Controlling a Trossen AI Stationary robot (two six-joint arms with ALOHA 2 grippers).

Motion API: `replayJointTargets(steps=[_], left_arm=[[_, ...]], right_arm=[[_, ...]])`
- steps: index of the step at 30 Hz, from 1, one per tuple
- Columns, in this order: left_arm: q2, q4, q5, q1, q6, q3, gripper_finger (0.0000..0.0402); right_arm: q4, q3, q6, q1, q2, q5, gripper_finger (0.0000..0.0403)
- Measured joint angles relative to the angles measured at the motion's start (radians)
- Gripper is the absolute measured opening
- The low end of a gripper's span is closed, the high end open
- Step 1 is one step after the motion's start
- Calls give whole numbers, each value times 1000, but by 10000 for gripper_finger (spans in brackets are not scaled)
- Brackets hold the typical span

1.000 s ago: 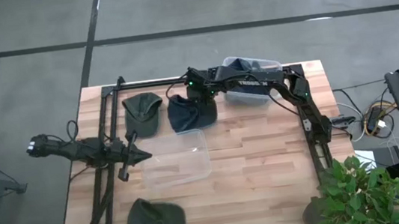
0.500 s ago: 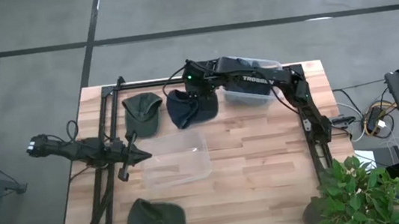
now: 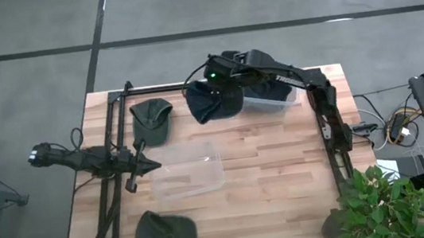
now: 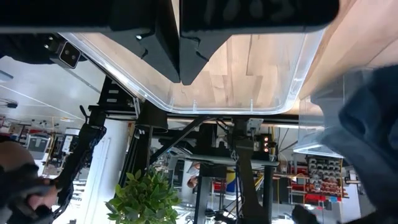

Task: Pick & Place hat
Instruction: Put the blue cap into the top transparent bin

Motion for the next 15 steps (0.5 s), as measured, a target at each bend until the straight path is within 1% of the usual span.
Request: replayJointTargets(steps=[2, 4, 7, 9, 12, 15], left_arm=[[0, 0, 0, 0, 0, 0, 0], [0, 0, 0, 0, 0, 0, 0], [0, 0, 0, 0, 0, 0, 0], [1, 0, 0, 0, 0, 0, 0], [1, 0, 0, 0, 0, 0, 0], [1, 0, 0, 0, 0, 0, 0]], right_arm=[[5, -1, 24, 4, -33, 16, 12], [11, -1, 43, 11, -69, 69, 12], [8, -1, 74, 27, -121, 232, 12], [-14, -1, 111, 28, -156, 307, 12], [-74, -2, 211, 25, -200, 351, 12], [-171, -4, 336, 22, -226, 425, 12]])
